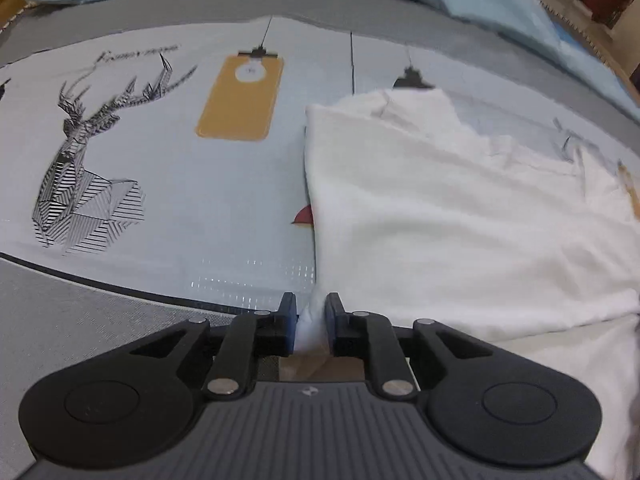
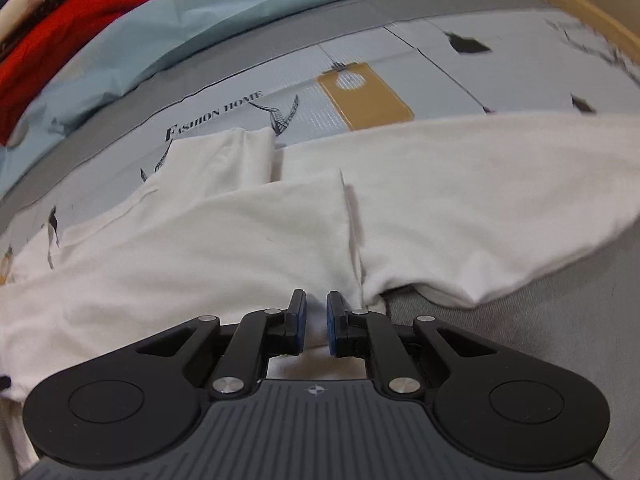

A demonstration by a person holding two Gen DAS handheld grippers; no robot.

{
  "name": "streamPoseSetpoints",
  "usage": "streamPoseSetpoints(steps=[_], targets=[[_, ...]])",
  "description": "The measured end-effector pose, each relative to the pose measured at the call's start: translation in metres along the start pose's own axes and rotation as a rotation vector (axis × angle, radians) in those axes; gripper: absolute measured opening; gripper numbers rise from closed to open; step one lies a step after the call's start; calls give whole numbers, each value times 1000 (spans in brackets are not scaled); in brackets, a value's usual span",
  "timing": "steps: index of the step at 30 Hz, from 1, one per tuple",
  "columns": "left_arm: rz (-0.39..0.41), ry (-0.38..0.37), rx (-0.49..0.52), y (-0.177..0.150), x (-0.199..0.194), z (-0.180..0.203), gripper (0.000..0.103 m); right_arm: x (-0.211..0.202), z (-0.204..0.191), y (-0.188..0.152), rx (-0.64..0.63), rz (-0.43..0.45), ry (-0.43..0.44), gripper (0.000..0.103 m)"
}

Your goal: Fold small clothes

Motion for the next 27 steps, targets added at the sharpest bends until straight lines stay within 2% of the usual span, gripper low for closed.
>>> streamPoseSetpoints(steps=[3,4,6,7,8,10,14,16,17,19,20,23,27], targets=[[64,-64,10,4,-18,10,16,-5,-1,0,-21,4,5,11],[52,-73,19,-4,-16,12,16,-6,1,-1,-8,-7,8,11],[-13,-35,74,-27,-8,11,12,-11,8,0,58,-18,21,11],[-14,-21,98,-31,-11,11,9,-16,10,2,82,-13,24,11],[-28,14,110,-32,-18,10,10,-23,14,7,99,3,24,11],[27,60,117,-21,-43,8,10,-36,22,18,104,48,27,11],[172,11,58,4,-113,25,12,-64,52,37,147,136,31,11],[235,-7,70,5,-142,41,18,-74,75,43,171,174,21,11],[273,-19,71,1,-156,47,23,-79,89,45,185,193,9,11],[320,-41,59,-12,-168,63,30,-89,125,49,230,232,-28,11],[320,-47,59,-23,-167,68,30,-93,142,48,257,247,-48,10],[209,-24,98,-49,-139,84,30,-100,200,46,376,275,-102,10],[289,2,172,-31,-135,102,30,-96,277,45,525,325,-182,11]])
Point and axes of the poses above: each gripper's, at about its wrist camera, not at the fingertips, and x roughly the way its jaws point, z to its right, y to its top, the point moved 10 cm from there along x, roughly the way its jaws point, and after that the axes turned 11 degrees about z, right-handed, at the moved point
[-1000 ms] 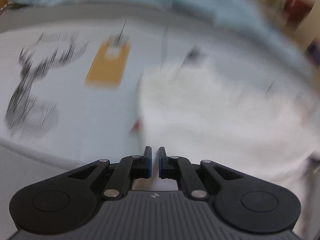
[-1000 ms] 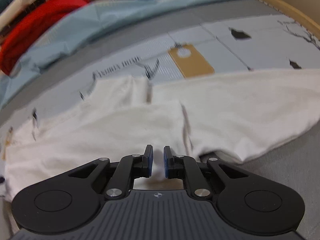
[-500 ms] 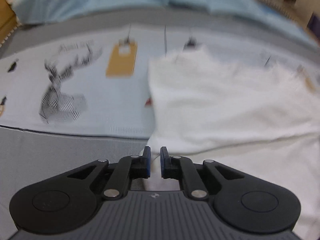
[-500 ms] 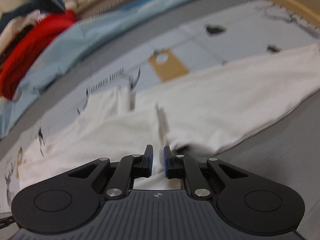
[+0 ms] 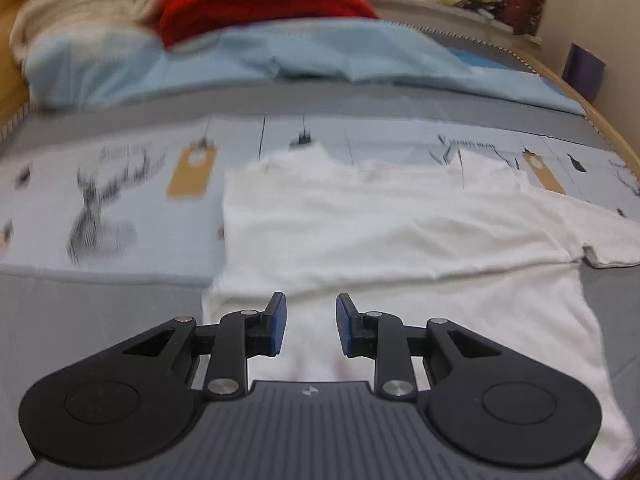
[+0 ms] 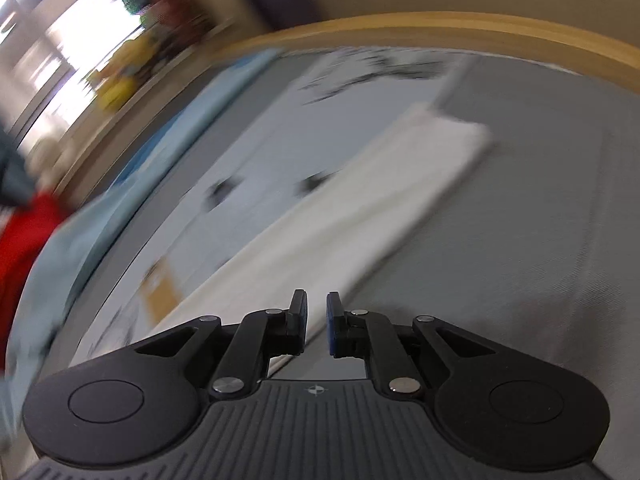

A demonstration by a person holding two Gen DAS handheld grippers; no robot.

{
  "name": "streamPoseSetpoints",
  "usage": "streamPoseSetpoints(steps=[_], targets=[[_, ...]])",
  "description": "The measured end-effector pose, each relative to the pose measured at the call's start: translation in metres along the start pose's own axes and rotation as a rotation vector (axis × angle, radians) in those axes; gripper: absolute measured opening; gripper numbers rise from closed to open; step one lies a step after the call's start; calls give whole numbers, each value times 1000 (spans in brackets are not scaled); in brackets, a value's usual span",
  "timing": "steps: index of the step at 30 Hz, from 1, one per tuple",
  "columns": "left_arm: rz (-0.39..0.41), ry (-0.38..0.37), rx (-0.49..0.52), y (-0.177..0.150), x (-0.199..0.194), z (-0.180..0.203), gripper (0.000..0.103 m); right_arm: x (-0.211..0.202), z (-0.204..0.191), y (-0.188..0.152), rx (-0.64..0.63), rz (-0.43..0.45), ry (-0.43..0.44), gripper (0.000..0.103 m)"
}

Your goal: Fold small clothes

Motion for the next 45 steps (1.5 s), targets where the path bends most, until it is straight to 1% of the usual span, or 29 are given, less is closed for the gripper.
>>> streamPoseSetpoints(steps=[1,4,5,6,8,9,12,16,17,18,20,22,24,26,27,28,30,32,34,35,36,37,38,39,40,41,43,44,45], targets=[[7,3,8,4,3,2,30,6,16,6,32,15,-15,11],[-17,-25,-25,4,15,5,30,24,52,16,148,40,-50,12],[-22,-34,-24,3,19,9,30,30,63,19,185,45,-49,18],[-23,-34,-13,2,23,11,30,37,69,22,210,51,-45,27],[-26,-30,20,0,26,13,30,48,79,23,247,64,-39,33],[-22,-32,29,-1,27,14,30,53,81,24,265,78,-30,31],[-22,-31,49,-3,29,14,30,69,78,32,303,126,-10,31],[-29,-27,53,-4,30,8,30,84,72,37,297,154,4,31],[-28,-23,54,-4,30,6,30,87,70,38,280,163,-9,19],[-25,-21,51,-3,29,4,30,88,69,39,267,170,-33,3],[-20,-16,34,-1,28,-3,30,81,63,45,262,219,-53,3],[-16,-8,14,2,27,-10,30,70,37,53,192,269,-42,3],[-12,2,-13,6,24,-17,30,51,-8,60,102,310,24,3],[-9,8,-39,9,22,-25,30,22,-72,57,-11,338,145,3],[-6,12,-56,11,20,-29,30,3,-109,48,-77,342,218,3],[-2,15,-71,13,18,-32,30,-15,-143,37,-133,339,291,3],[4,17,-108,16,14,-41,30,-60,-218,2,-252,326,461,3],[7,21,-143,17,10,-50,30,-103,-282,-46,-346,282,625,3],[5,27,-170,16,7,-59,30,-144,-341,-108,-425,193,795,3],[2,32,-186,15,5,-64,30,-160,-364,-139,-459,142,864,3],[-3,34,-199,14,4,-69,30,-177,-385,-177,-497,65,940,4],[-8,37,-213,12,3,-74,30,-188,-402,-218,-529,-52,1008,6],[-14,40,-231,10,1,-81,30,-195,-411,-259,-559,-194,1049,9],[-21,41,-248,7,1,-86,30,-198,-413,-303,-610,-346,1066,12],[-34,40,-268,4,1,-93,30,-198,-407,-338,-672,-429,1036,12],[-45,38,-286,2,2,-98,30,-196,-397,-359,-722,-459,980,12],[-56,40,-334,-2,2,-111,30,-191,-379,-378,-750,-549,874,12],[-63,40,-353,-3,3,-116,30,-193,-372,-378,-754,-568,823,12],[-67,33,-372,-5,3,-120,30,-194,-370,-365,-751,-554,784,12]])
Point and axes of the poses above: each gripper's, at about its wrist camera, not at the fingertips, and x roughly the way its jaws point, z to its right, y to its top, the point moved 10 cm from there along x, roughly the way its jaws point, and after that the axes turned 11 degrees about z, right-handed, at the moved point
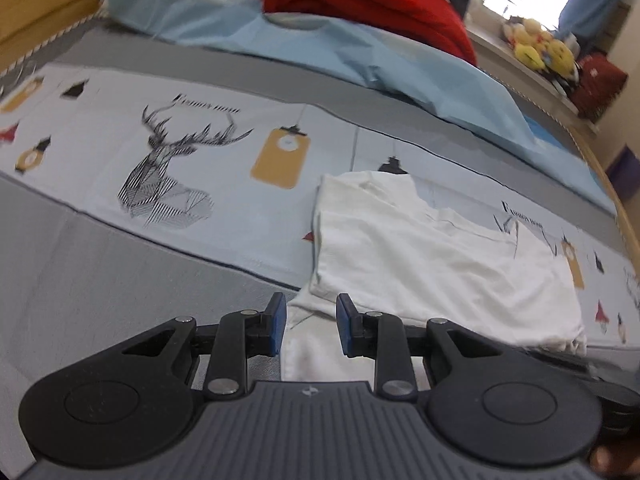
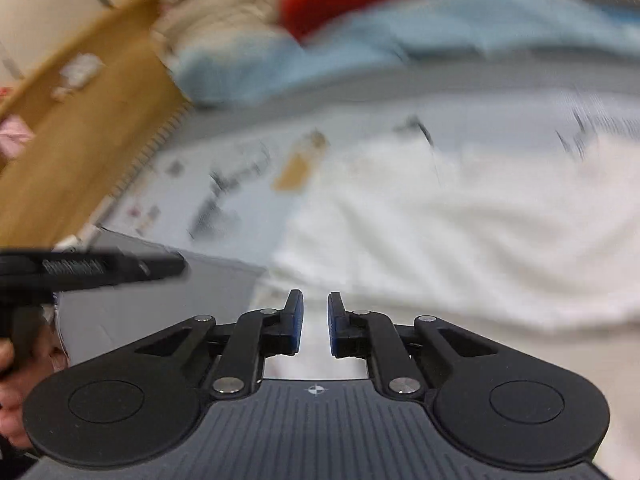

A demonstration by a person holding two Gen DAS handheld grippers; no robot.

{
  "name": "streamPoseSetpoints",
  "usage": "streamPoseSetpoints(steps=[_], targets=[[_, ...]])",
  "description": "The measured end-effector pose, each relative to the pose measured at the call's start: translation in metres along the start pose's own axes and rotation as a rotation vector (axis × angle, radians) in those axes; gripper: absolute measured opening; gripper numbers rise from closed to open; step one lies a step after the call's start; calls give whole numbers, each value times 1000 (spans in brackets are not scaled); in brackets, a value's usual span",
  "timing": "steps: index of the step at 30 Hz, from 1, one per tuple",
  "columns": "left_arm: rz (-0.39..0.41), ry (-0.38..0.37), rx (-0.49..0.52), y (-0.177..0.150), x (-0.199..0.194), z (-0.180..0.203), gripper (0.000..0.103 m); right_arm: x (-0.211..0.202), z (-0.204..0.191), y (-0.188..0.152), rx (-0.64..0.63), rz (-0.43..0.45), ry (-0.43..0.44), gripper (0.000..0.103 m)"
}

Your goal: Fold small clothes

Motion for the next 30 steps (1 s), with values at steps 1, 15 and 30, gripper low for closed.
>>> streamPoseSetpoints(steps=[1,15,30], targets=[[-4,-8,-11,-1,1,-2,30,-15,3,11,11,28,-27,15],[-15,-37,-83,-24,58,6,29,-121,242,27,613,321,-433,27],[-24,-40,-163,-14,109,9,29,-72,289,1,967,330,-423,36]])
Point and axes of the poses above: each gripper's, at about its wrist camera, not at the fingertips, and x roughly the way its jaws point, z to its right, y to its top, the point moved 10 cm from there along x, roughly the way its jaws point, and after that the axes turned 11 degrees about z, right-handed, at the moved point
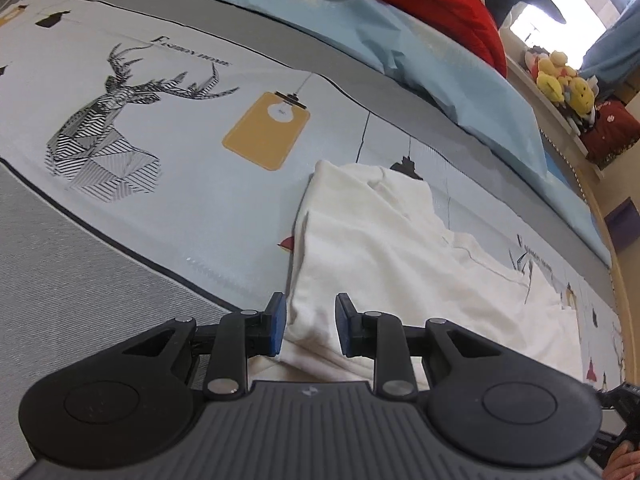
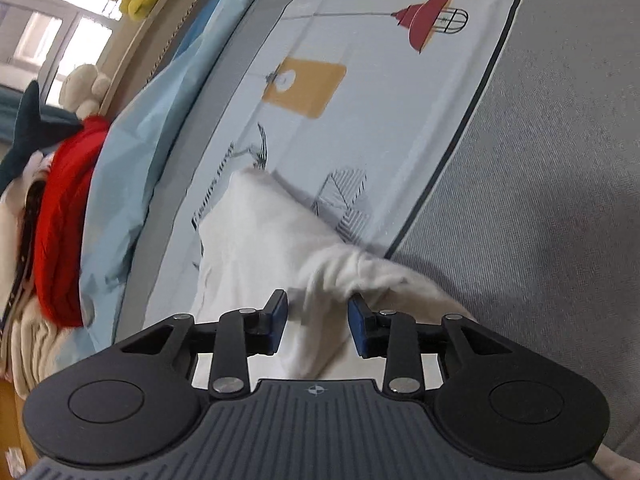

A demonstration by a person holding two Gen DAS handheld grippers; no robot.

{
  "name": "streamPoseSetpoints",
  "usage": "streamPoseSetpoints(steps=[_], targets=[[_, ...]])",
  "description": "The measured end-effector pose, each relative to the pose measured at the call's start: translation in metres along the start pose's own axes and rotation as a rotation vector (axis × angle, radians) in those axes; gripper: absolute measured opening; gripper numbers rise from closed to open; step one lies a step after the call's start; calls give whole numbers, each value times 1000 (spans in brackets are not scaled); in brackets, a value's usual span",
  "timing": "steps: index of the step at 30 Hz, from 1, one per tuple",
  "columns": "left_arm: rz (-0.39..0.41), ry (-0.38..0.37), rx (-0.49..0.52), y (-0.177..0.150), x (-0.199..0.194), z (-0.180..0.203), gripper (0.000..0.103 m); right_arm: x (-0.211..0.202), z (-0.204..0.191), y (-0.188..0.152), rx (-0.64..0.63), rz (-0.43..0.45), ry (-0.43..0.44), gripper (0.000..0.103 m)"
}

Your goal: Fold small clothes

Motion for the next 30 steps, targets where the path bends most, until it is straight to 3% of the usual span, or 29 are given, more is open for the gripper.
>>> streamPoseSetpoints(steps=[2,4,5,7,10,14,16,19,20,22,24,26,27,29,30], targets=[[-9,11,16,-4,7,2,29,0,2,6,31,12,4,33],[-11,23,31,-7,12,3,29,0,5,10,44,20,9,19],[-12,27,46,-9,15,4,29,0,7,12,40,22,8,7],[-1,43,86,-10,16,5,26,1,7,15,43,31,17,5],[28,55,147,-6,11,10,2,-9,3,20,22,71,18,2],[89,18,145,8,-5,17,1,-39,-13,35,3,192,42,0],[110,8,148,13,-11,20,1,-43,-8,40,-45,230,-19,0],[9,35,134,0,1,9,2,-30,22,31,-68,151,-178,0],[-35,58,107,-6,6,2,3,-32,25,32,-74,166,-198,0],[-16,89,66,-1,2,-7,4,-35,10,36,-112,206,-146,1],[42,85,96,11,-6,-2,4,-34,-15,37,-145,212,-27,3],[75,50,113,17,-12,7,4,-25,-34,30,-164,161,86,6],[78,27,112,17,-13,12,4,-18,-37,24,-183,127,102,7],[59,-3,120,12,-10,20,4,0,-24,13,-229,66,27,7],[47,-7,127,10,-7,22,4,10,-8,7,-250,24,-58,3]])
Point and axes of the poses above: each gripper's, at about its wrist camera, not at the fingertips, and x roughly the way its jaws point, z to its right, y to its top, the point moved 10 cm from there along x, roughly the way its jaws point, and after that the axes turned 11 degrees about z, right-handed, at the moved point
